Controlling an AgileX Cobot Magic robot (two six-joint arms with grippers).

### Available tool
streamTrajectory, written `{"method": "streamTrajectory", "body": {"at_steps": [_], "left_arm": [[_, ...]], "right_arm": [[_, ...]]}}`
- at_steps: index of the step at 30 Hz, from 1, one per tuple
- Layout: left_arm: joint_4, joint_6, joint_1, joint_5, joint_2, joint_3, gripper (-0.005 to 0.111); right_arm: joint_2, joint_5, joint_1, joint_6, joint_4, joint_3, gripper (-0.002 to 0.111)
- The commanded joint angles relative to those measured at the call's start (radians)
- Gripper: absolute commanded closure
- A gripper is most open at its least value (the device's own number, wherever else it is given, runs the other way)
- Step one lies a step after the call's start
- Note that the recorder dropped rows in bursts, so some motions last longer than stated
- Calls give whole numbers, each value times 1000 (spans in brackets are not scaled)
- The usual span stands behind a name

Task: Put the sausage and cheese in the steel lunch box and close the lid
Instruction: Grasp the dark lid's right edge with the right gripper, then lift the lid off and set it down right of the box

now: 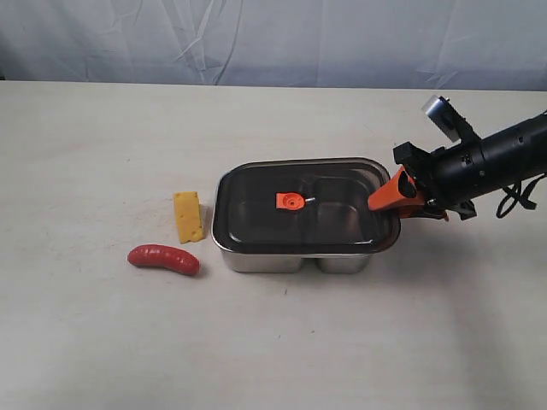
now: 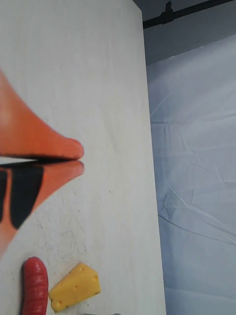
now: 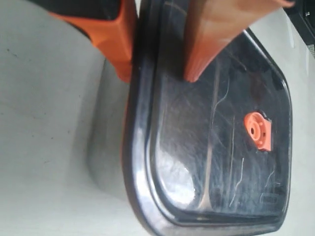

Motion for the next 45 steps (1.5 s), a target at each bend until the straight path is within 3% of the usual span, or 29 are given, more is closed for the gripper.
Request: {"method": "streamTrajectory", "body": {"at_steps": [1, 45], "left_arm": [[3, -4, -4, 3, -4, 3, 107], [3, -4, -4, 3, -4, 3, 107]], "right_arm": [[0, -51, 1, -8, -60, -3, 109], [-89, -43, -33, 28, -49, -9, 109]]}}
